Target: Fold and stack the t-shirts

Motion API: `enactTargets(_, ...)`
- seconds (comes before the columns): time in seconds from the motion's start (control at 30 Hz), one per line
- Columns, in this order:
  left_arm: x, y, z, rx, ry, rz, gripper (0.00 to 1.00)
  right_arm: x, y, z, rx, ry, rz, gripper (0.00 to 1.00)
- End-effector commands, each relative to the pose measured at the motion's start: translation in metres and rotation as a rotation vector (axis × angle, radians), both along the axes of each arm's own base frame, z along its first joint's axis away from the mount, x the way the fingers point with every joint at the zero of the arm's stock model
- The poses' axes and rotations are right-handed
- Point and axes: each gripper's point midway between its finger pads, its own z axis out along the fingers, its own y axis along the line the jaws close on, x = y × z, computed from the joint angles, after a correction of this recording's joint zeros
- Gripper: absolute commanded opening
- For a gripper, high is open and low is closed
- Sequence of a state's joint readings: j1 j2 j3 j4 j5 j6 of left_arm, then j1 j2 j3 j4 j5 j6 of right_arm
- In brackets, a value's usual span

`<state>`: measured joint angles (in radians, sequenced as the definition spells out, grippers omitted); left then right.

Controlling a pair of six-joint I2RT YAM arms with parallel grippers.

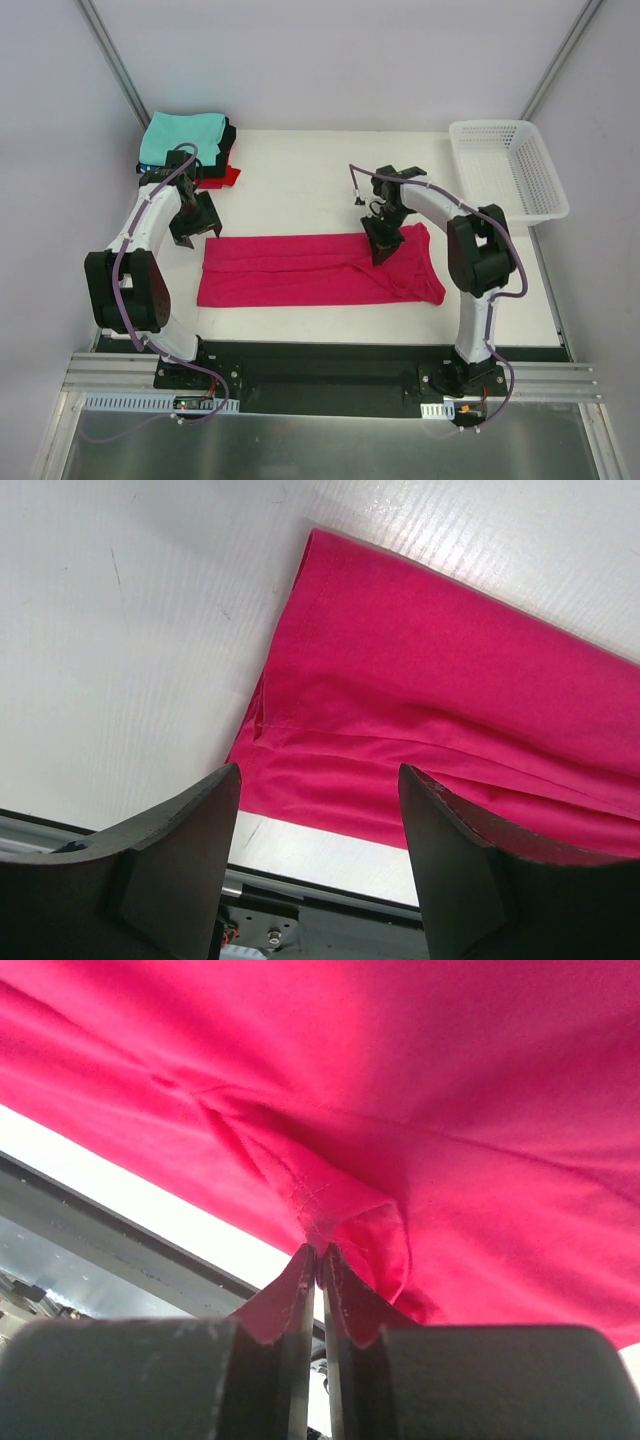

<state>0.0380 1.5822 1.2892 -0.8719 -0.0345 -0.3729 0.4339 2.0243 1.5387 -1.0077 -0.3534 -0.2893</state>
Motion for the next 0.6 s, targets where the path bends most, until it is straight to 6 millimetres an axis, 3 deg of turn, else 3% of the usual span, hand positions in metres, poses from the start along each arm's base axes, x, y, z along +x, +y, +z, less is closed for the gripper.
enactTargets(0.0,0.001,-0.005,0.015,-0.01,-0.027,-0.018,0.64,-0.024,0.008,0.028,0.005,-0.021,0.053,0.09)
enactTargets(0.23,0.0,-0.007,0.016,-0.012,-0.028,-0.023,0.63,-0.054,0.03,0.024,-0.026,0.001,0.128,0.1)
enactTargets(0.57,-0.001,-0.007,0.018,-0.014,-0.032,-0.022,0.63,-0.097,0.049,-0.014,-0.112,0.081,0.227,0.16)
